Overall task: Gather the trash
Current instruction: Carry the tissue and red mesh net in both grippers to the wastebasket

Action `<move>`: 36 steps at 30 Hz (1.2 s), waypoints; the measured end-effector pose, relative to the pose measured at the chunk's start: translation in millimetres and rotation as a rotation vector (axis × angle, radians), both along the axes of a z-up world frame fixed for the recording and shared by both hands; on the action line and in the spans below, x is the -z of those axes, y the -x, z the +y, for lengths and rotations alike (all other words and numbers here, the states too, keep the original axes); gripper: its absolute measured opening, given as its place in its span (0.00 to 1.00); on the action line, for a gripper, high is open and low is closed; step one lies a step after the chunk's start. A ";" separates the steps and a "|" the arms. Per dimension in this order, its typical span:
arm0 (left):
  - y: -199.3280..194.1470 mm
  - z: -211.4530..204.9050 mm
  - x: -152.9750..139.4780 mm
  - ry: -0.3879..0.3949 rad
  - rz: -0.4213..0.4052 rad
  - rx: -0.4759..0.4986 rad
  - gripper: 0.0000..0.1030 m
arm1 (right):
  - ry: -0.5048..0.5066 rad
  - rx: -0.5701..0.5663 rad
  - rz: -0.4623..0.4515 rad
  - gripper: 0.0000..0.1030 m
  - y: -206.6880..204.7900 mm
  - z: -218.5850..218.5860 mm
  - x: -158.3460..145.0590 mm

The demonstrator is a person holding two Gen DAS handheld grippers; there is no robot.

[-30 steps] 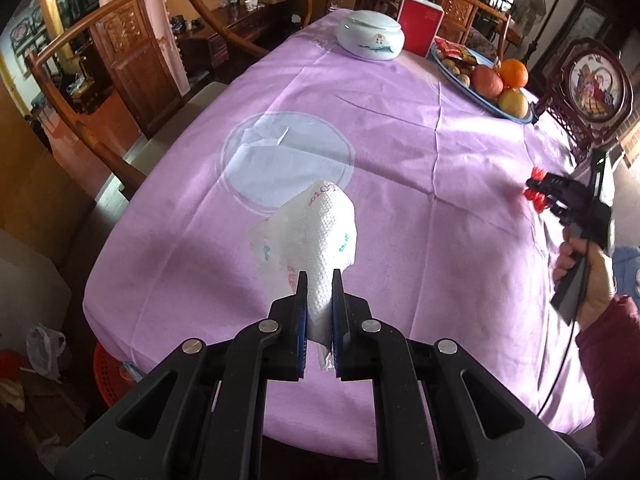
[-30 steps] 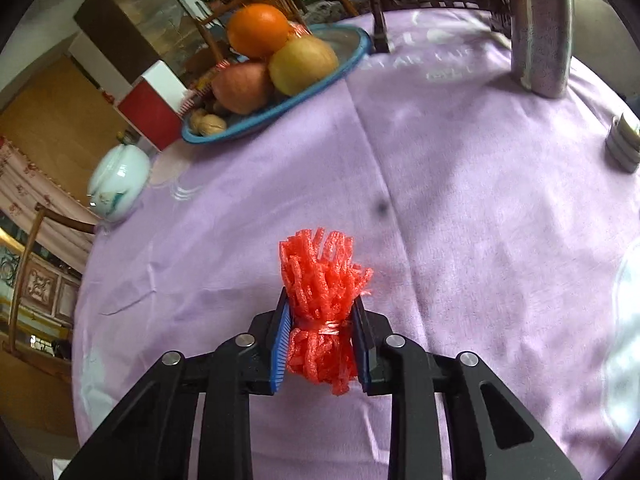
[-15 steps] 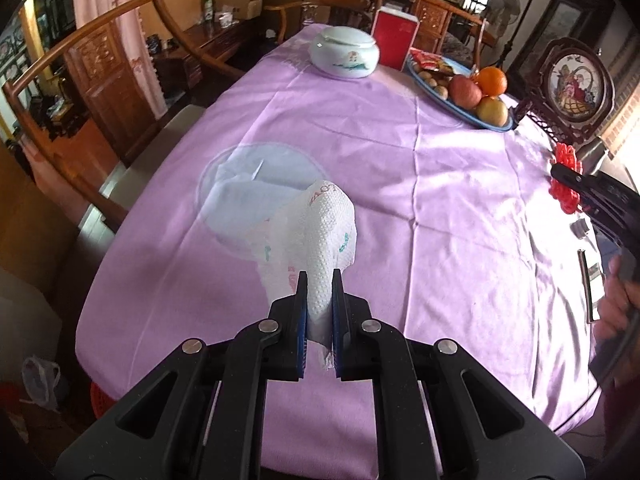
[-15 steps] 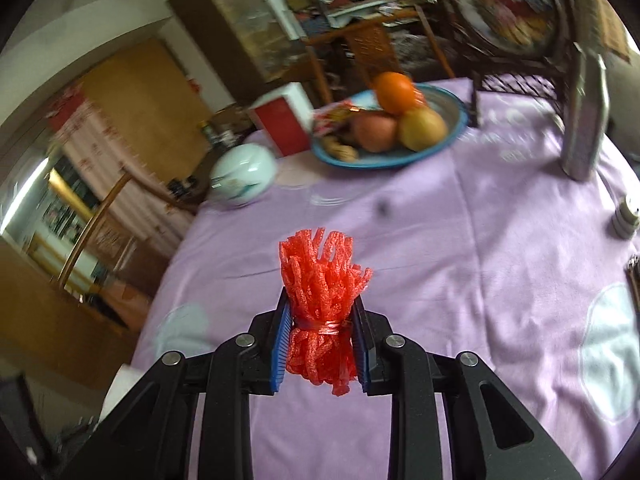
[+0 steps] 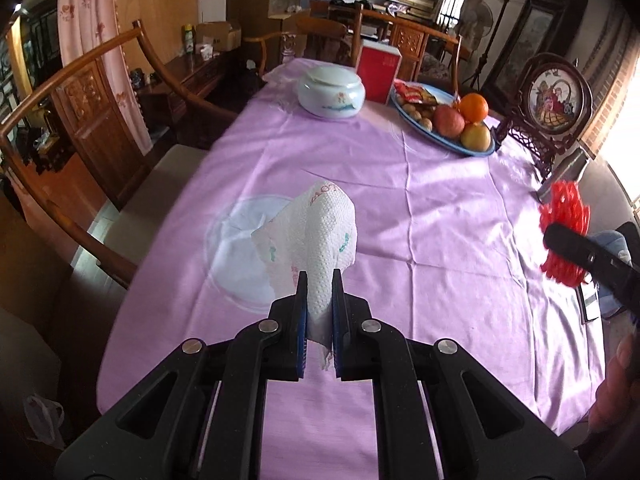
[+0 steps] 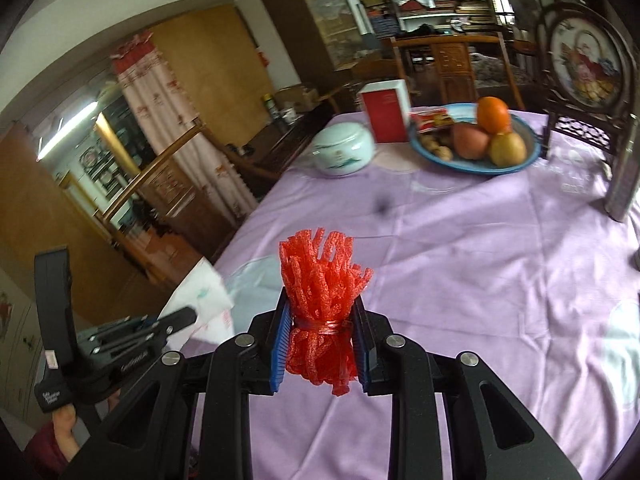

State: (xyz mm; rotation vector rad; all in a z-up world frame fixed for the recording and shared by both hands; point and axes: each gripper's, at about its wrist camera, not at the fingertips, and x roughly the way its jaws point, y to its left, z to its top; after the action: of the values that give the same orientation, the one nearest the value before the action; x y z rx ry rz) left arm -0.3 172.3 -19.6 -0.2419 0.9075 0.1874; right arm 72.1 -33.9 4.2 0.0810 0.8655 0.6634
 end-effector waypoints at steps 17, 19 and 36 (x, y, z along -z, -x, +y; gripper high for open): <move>115.1 109.2 -8.5 0.006 -0.014 -0.290 0.11 | 0.019 -0.348 0.001 0.27 67.1 153.0 -13.5; 135.1 122.8 -6.6 0.006 -0.008 -0.347 0.11 | 0.022 -0.417 0.005 0.27 78.9 177.4 -13.7; 327.2 180.7 10.8 0.025 0.065 -0.812 0.11 | 0.042 -0.890 0.040 0.27 207.5 317.7 -10.2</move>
State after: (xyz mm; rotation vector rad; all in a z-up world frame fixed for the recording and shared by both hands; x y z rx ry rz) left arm -327.5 353.1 -30.4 -0.6245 0.8347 0.9380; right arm -135.4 283.9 14.4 -0.3516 0.9419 1.4741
